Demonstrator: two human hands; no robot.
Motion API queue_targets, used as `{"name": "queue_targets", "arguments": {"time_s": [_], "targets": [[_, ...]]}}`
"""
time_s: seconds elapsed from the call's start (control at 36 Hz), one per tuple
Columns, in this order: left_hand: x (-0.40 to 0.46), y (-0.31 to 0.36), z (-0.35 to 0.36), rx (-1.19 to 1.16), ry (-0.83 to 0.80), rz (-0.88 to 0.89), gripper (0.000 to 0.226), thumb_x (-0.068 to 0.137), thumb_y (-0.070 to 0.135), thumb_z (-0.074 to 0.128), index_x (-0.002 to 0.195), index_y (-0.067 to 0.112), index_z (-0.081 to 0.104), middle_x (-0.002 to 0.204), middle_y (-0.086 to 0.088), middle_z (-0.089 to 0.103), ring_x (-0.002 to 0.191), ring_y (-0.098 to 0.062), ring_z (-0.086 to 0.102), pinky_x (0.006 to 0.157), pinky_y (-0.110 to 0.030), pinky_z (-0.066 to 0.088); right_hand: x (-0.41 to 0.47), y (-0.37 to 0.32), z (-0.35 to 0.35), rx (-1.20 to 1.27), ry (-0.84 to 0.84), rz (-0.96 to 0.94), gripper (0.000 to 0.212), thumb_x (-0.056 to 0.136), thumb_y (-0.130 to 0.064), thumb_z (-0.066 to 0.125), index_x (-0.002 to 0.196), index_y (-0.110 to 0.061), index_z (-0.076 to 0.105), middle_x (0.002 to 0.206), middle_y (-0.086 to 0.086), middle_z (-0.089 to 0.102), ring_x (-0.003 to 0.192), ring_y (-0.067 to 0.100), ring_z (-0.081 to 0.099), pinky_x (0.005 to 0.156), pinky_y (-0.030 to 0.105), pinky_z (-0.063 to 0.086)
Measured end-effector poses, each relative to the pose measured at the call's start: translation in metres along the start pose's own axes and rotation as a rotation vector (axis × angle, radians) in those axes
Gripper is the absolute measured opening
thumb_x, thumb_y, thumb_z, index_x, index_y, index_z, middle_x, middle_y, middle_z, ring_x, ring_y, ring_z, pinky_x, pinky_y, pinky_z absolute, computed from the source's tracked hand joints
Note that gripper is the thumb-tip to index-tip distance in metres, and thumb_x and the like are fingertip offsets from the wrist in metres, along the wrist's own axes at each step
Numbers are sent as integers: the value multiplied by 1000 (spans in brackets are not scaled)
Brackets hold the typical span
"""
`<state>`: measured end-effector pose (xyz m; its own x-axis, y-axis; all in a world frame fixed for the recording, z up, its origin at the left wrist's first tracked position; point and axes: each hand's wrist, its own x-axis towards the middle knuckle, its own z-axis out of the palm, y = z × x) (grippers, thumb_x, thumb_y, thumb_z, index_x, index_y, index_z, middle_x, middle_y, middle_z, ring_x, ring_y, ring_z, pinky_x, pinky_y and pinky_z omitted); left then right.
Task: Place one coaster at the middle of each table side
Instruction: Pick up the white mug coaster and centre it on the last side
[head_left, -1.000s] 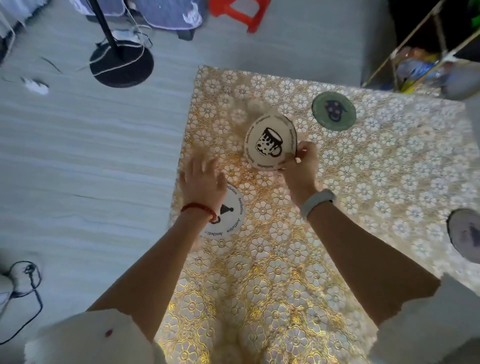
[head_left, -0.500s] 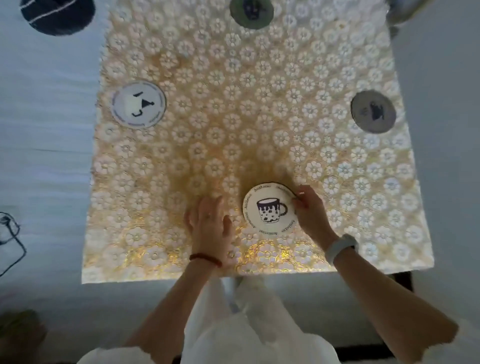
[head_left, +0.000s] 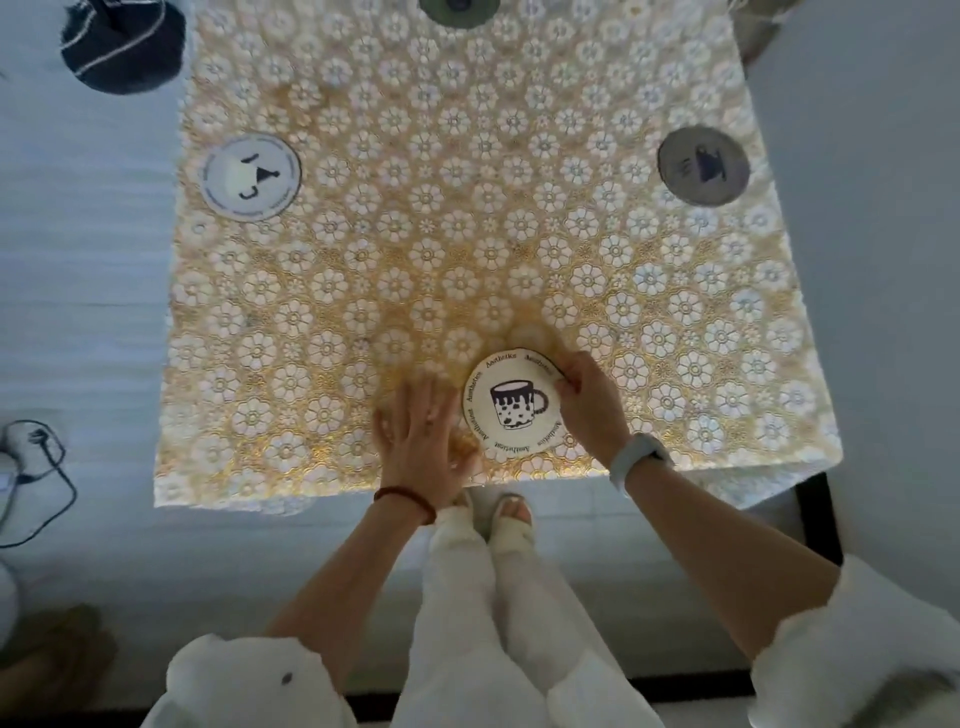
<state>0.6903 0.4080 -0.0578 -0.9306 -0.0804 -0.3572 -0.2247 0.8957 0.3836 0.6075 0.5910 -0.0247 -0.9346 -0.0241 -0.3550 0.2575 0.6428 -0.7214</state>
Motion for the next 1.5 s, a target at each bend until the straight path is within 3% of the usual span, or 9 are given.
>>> {"name": "queue_targets", "arguments": {"time_s": [0.11,0.22,0.33,0.5,0.69,0.81,0.92,1.11,1.5], "targets": [[7,-2,-7,31,-30,11,90,67,57,63,139,33,14,155,-3,-6,140,-27,-13,109,-64,-2,-3,-2,4,23,28,3,14,88,-8,47,100,-12,53,75,-7,59,65,12,56,51,20,44],[15,-5,-12,42,-16,37,99,61,56,68,139,33,12,155,-3,0,141,-27,-10,109,-64,-1,-2,-7,8,18,15,20,10,88,-6,46,97,-7,48,83,13,63,67,28,58,55,33,49],[20,-7,-16,78,3,67,104,57,56,72,139,34,12,154,-3,4,140,-27,-8,108,-63,1,3,-10,11,-57,11,4,14,88,-7,44,101,-9,48,82,10,63,69,26,57,59,34,48],[27,-5,-16,99,5,77,97,59,60,68,137,34,17,153,-5,8,141,-28,-4,109,-64,6,13,-7,10,-165,36,1,16,89,-12,42,103,-8,48,70,9,60,58,27,56,50,35,48],[32,-2,-14,87,25,88,96,59,62,67,137,30,20,153,-6,8,141,-27,-2,110,-63,3,15,-4,1,-259,-6,-55,45,87,-8,41,130,-20,37,107,14,55,83,22,47,70,36,48],[31,-1,-15,85,31,87,96,59,63,66,137,30,22,153,-6,10,141,-28,-1,110,-62,4,4,-7,-7,-325,-2,-108,46,85,-6,42,130,-18,36,114,20,52,97,35,53,78,48,52],[31,2,-14,91,30,69,97,59,64,65,138,30,20,154,-6,8,141,-28,-4,109,-61,1,-6,-1,-11,-501,-66,-182,50,84,-13,50,132,-13,37,133,16,42,115,33,39,96,48,42],[30,2,-12,86,32,58,96,61,62,65,140,30,20,154,-7,6,141,-29,-5,109,-60,-1,-10,8,-17,-669,-146,-227,51,86,-35,49,131,-14,36,135,12,35,119,29,31,98,42,35],[31,2,-13,73,19,37,95,60,61,66,138,32,21,154,-3,6,141,-26,-5,110,-59,0,-11,9,-14,-742,-140,-241,52,85,-37,49,130,-16,34,130,7,37,116,27,35,96,42,38]]}}
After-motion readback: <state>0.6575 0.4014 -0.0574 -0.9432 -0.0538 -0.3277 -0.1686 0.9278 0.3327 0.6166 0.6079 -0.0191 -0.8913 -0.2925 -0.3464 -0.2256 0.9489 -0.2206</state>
